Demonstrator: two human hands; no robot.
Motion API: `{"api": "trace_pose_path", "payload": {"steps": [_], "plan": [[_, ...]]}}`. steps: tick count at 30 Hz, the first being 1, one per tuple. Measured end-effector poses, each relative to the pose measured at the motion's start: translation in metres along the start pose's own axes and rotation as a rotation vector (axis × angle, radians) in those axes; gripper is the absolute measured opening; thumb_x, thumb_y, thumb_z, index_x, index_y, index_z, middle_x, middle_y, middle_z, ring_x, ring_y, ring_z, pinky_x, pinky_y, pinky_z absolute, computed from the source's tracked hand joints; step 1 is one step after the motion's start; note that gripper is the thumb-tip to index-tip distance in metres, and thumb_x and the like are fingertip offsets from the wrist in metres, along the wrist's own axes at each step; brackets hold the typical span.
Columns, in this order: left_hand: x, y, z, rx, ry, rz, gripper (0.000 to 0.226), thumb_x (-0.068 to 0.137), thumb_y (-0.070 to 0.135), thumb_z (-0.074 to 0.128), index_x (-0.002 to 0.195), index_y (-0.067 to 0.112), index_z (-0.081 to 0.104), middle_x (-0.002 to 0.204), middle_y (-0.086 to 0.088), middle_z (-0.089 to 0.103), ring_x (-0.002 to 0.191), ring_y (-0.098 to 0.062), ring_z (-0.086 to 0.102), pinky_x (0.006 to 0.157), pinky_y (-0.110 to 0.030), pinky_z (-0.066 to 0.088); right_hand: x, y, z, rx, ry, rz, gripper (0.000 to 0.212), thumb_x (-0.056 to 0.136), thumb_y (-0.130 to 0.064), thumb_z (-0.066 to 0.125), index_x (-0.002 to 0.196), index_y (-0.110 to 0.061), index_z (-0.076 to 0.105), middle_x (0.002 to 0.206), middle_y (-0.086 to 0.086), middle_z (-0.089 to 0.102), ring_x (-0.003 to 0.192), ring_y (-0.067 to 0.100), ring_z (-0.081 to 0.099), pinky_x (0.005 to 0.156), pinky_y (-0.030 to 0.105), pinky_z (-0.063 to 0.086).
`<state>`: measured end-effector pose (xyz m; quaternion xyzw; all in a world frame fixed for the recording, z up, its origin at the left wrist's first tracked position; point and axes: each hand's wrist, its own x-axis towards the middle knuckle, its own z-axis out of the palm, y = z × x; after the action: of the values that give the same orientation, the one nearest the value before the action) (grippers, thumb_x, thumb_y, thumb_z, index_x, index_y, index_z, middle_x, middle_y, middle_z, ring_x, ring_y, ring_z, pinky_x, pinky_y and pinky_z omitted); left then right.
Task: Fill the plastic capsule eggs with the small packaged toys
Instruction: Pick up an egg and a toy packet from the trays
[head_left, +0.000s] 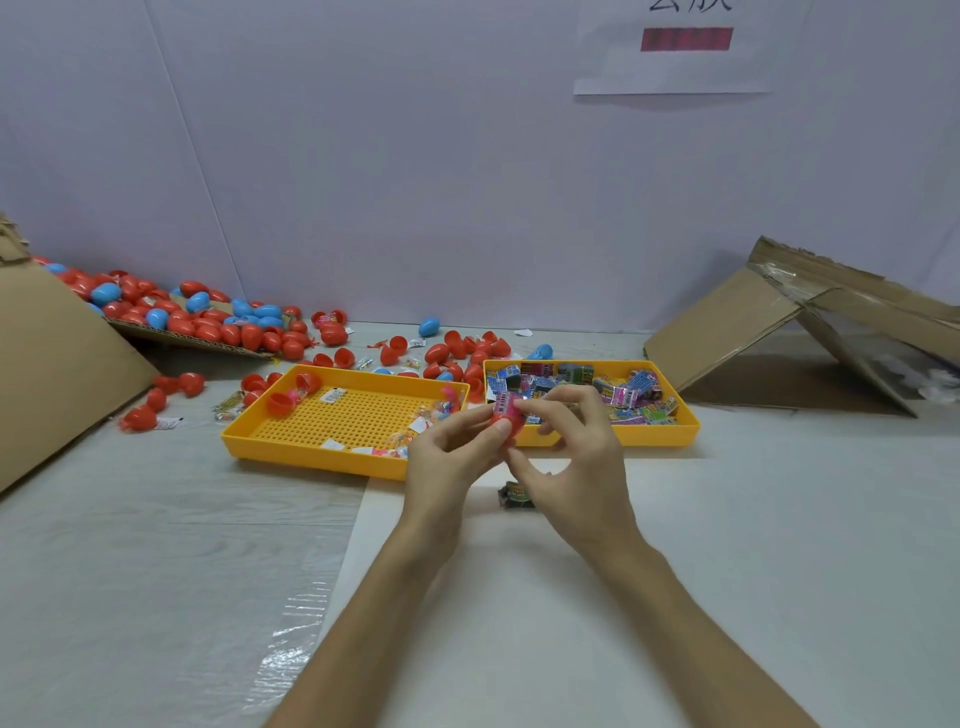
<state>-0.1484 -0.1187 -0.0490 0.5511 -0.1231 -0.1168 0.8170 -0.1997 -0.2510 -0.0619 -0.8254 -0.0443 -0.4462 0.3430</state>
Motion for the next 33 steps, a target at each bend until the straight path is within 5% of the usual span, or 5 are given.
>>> {"api": "trace_pose_path", "payload": {"steps": [9, 15, 25, 33], "plan": [[-0.0041, 0.0039, 0.0033, -0.209, -0.090, -0.103, 0.016, 0.076, 0.017, 0.078, 0.091, 0.018, 0.083, 0.111, -0.014, 0.076, 0.105, -0.028, 0.073, 0.078, -0.026, 0.059, -0.0022, -0.0032, 0.0039, -0.061, 0.073, -0.114, 0.034, 0.085, 0.000, 0.077, 0.119, -0.005, 0.073, 0.107, 0.006, 0.061, 0.096, 0.011, 0.059, 0.084, 0.015, 0.051], [-0.0057, 0.0073, 0.0040, -0.329, -0.116, -0.192, 0.032, 0.078, 0.017, 0.076, 0.109, 0.007, 0.076, 0.116, -0.019, 0.073, 0.105, -0.026, 0.073, 0.078, -0.026, 0.060, -0.0021, -0.0061, 0.0037, -0.050, 0.122, -0.070, 0.049, 0.083, -0.004, 0.079, 0.130, -0.007, 0.066, 0.110, 0.000, 0.064, 0.101, 0.002, 0.058, 0.091, 0.010, 0.044], [-0.0075, 0.0085, 0.0034, -0.406, -0.210, -0.265, 0.028, 0.082, 0.019, 0.077, 0.108, 0.010, 0.078, 0.124, -0.016, 0.071, 0.115, -0.023, 0.069, 0.085, -0.027, 0.059, -0.0038, -0.0002, 0.0046, -0.068, 0.216, -0.105, 0.032, 0.077, 0.001, 0.083, 0.108, 0.000, 0.076, 0.104, 0.005, 0.073, 0.100, 0.004, 0.063, 0.094, 0.011, 0.047], [-0.0046, 0.0067, 0.0020, -0.372, -0.212, -0.287, 0.046, 0.090, 0.032, 0.070, 0.129, 0.008, 0.066, 0.124, -0.017, 0.070, 0.116, -0.023, 0.069, 0.086, -0.029, 0.059, -0.0036, -0.0028, 0.0036, -0.028, 0.155, -0.103, 0.038, 0.083, -0.011, 0.080, 0.120, -0.007, 0.072, 0.112, -0.001, 0.071, 0.105, 0.012, 0.066, 0.092, 0.030, 0.054]]}}
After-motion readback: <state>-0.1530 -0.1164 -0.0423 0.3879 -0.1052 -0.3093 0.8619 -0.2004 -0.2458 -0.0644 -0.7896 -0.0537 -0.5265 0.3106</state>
